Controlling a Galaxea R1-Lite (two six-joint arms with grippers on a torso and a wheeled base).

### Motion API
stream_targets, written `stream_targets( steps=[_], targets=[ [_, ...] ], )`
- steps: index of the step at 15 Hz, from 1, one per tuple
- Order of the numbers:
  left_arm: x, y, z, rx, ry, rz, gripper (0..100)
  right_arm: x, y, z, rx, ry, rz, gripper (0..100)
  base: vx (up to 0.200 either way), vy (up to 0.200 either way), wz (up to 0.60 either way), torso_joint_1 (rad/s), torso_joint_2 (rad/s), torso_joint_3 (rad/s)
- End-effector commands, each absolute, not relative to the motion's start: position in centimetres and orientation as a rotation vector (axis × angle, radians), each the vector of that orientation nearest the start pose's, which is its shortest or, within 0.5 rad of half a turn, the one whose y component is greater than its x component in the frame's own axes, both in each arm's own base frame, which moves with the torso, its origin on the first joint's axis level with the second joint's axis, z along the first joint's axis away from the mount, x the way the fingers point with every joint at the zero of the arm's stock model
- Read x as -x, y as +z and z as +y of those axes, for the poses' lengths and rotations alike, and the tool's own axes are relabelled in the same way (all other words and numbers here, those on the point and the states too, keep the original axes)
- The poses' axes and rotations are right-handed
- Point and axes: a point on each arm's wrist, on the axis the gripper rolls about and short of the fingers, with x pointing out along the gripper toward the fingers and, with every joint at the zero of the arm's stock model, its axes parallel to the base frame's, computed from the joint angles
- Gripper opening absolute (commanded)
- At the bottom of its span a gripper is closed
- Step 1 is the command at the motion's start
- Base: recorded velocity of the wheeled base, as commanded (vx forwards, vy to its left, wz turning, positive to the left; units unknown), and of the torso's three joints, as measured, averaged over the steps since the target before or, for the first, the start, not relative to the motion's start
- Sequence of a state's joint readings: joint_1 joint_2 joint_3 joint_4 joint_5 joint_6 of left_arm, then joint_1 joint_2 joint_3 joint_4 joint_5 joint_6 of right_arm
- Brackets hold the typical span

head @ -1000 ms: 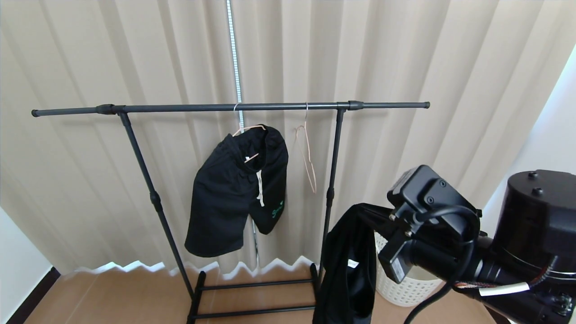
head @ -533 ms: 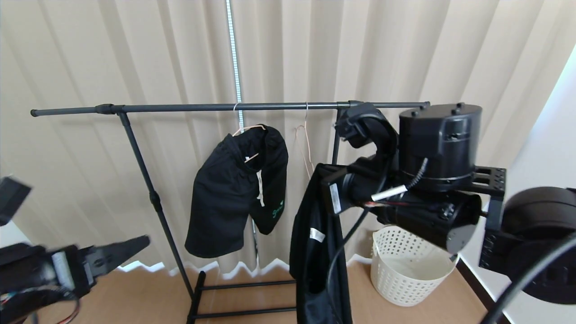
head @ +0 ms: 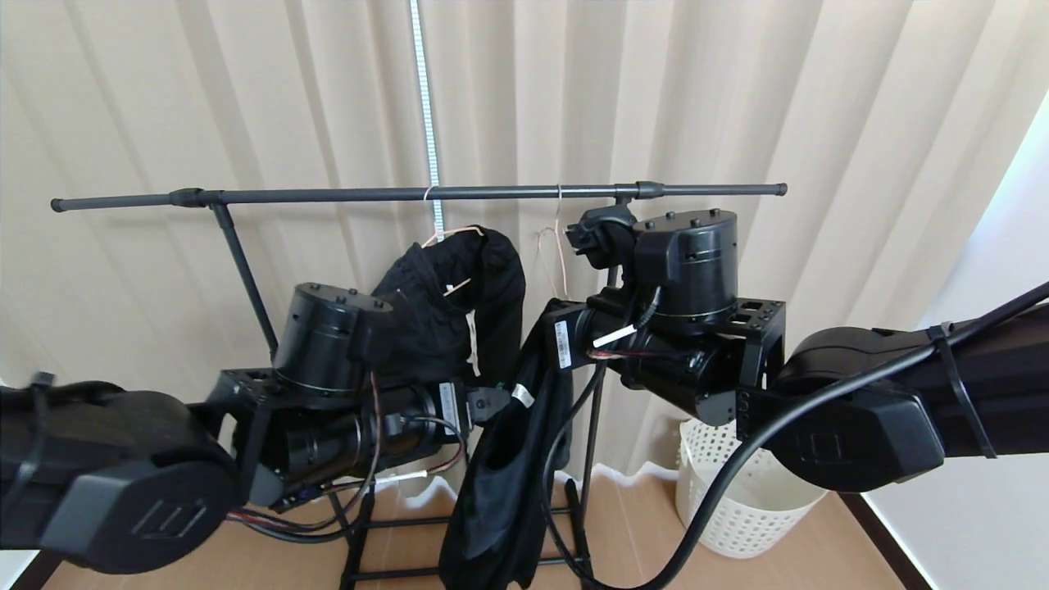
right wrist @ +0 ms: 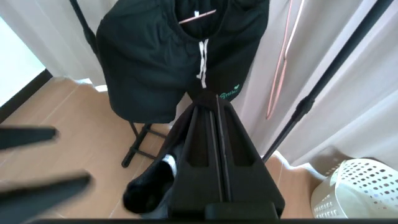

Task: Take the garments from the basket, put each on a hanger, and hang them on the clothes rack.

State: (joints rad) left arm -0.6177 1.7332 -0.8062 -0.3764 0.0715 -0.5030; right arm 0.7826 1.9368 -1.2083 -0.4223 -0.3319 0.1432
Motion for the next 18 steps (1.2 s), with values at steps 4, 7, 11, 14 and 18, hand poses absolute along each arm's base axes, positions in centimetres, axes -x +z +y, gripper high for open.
stream_targets(
  steps=[4,7,11,14,18],
  targets=[
    [-25.7,8.9,-19.2,0.292,-0.343,0.756,100,-26.7,18.6,27.2,0.035,0.45,0.304,0,0.0,0.0,0.0,0.0,0.0,0.0],
    [-25.9,8.2,-19.7,0.265,-0.292,0.742,100,-26.3,19.1,26.8,0.028,0.454,0.296,0,0.0,0.0,0.0,0.0,0.0,0.0],
    [-25.9,7.1,-20.4,0.243,-0.26,0.729,100,-25.6,19.3,26.8,0.03,0.463,0.294,0,0.0,0.0,0.0,0.0,0.0,0.0],
    [-25.9,7.0,-20.4,0.237,-0.245,0.723,100,-25.3,19.6,26.9,0.021,0.474,0.271,0,0.0,0.0,0.0,0.0,0.0,0.0],
    [-25.9,7.2,-20.3,0.238,-0.234,0.714,100,-25.3,19.5,26.9,0.022,0.473,0.274,0,0.0,0.0,0.0,0.0,0.0,0.0]
  ],
)
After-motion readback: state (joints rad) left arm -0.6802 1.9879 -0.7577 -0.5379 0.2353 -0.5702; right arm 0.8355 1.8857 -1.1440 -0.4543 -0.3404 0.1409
